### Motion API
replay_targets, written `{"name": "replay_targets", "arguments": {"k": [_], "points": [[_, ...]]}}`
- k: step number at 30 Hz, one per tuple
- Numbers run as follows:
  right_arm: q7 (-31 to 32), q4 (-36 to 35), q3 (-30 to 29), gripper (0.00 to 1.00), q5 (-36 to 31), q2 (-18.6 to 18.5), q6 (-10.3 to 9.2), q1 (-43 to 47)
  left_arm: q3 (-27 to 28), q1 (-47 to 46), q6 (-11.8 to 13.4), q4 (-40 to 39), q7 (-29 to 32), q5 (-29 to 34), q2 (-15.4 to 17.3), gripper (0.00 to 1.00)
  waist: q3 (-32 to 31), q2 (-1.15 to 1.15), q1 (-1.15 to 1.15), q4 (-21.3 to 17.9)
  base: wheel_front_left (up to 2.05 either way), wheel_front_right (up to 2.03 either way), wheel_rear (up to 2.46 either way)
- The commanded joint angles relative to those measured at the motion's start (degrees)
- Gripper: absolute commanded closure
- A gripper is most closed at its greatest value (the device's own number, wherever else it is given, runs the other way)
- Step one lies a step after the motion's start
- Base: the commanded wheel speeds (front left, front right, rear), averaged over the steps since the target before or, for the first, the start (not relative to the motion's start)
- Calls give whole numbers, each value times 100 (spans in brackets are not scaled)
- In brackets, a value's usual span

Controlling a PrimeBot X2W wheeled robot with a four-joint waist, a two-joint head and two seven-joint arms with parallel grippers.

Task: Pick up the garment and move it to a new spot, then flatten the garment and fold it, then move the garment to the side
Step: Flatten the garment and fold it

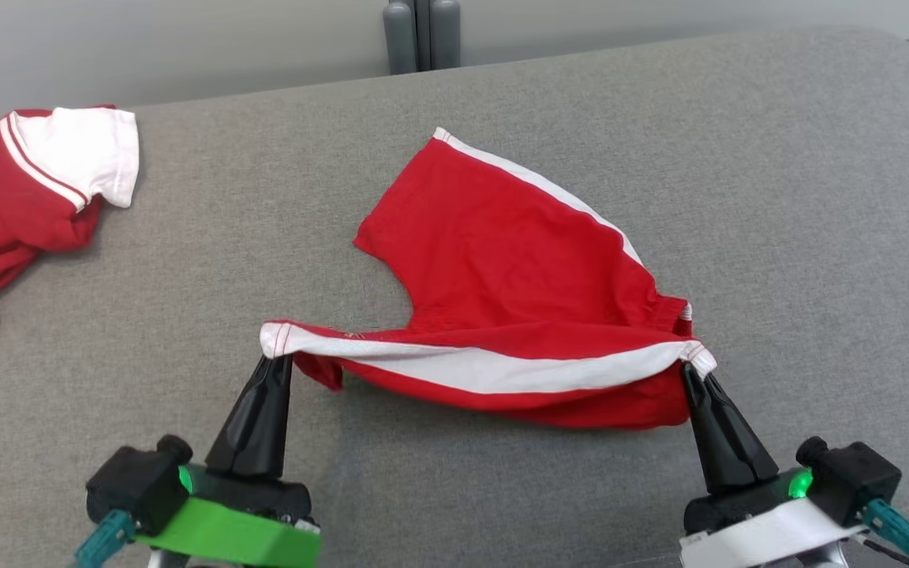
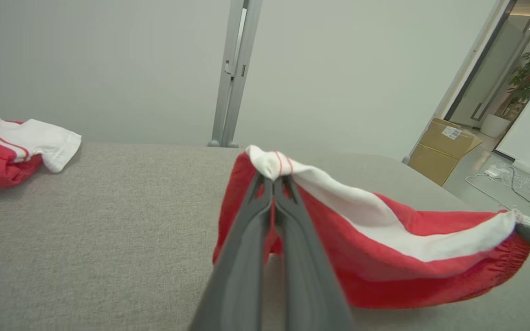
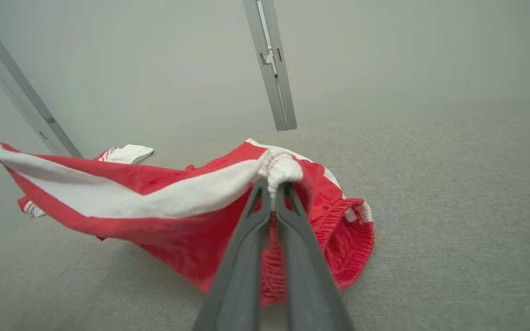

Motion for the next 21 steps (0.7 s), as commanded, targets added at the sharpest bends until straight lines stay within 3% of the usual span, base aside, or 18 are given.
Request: {"name": "replay_targets", "arguments": {"k": [1,8,21], "points": [[-20,143,20,100,103,38,-8,-202,4,-320,-35,173,16,-50,35,100,170,0,1,-111,0,0,0],[-20,815,-156,100,206,263,-8,-767,-288,-1735,-103,1491,108,-86,84,100,559,0,1,-261,0,0,0],[-20,1349,-365,100,597,505,-8,-1756,-882,-4619,-131,4381,98,-2,-170,100,1393,0,1,-829,0,0,0]]}}
